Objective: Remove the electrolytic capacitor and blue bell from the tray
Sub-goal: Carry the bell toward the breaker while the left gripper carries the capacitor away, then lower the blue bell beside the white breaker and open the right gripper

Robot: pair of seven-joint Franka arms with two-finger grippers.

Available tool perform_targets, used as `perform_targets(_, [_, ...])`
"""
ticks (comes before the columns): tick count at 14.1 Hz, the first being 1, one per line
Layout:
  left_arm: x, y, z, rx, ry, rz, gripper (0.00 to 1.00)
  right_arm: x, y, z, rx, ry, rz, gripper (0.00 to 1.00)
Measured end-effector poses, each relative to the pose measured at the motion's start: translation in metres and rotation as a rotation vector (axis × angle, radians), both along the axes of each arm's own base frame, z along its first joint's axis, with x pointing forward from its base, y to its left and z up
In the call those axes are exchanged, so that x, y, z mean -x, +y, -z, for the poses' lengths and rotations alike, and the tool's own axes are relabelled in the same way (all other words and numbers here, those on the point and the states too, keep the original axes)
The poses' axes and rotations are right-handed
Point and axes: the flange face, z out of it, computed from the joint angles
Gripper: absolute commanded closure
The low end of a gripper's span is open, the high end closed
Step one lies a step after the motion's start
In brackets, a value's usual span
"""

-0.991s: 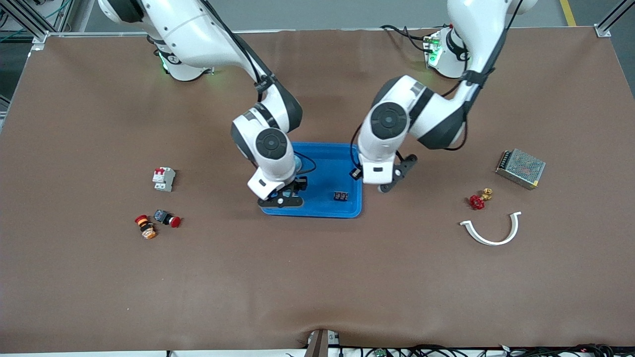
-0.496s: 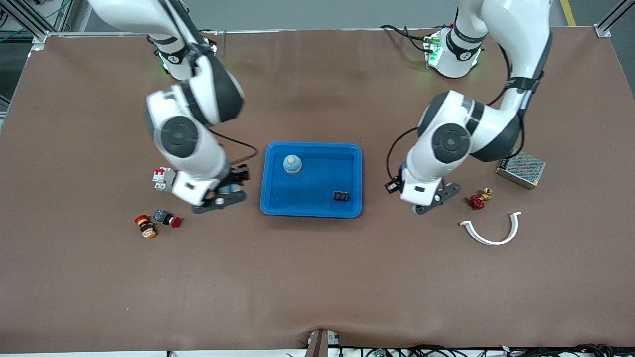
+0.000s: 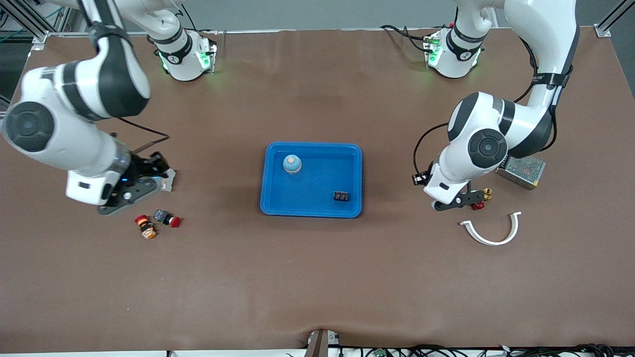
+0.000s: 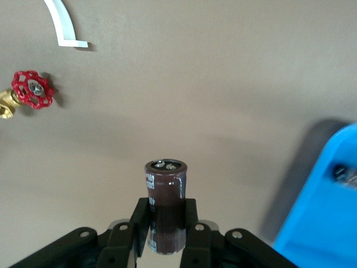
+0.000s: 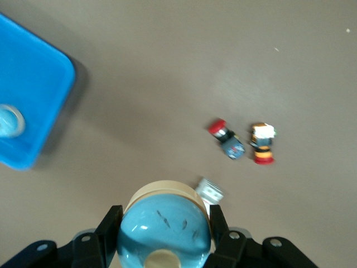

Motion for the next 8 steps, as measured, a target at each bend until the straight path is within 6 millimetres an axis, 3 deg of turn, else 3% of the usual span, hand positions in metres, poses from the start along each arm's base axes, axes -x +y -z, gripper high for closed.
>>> perform_targets(4, [0.026, 0.018, 0.029, 0.006, -0.032, 0.131, 1.0, 0.002, -0.108, 0.008, -0.018, 0.011, -0.076, 0.61])
perform_targets(8, [0.048, 0.026, 0.053, -0.003, -0.074, 0.187, 1.0, 0.005, -0.169, 0.026, 0.008, -0.028, -0.151, 0.61])
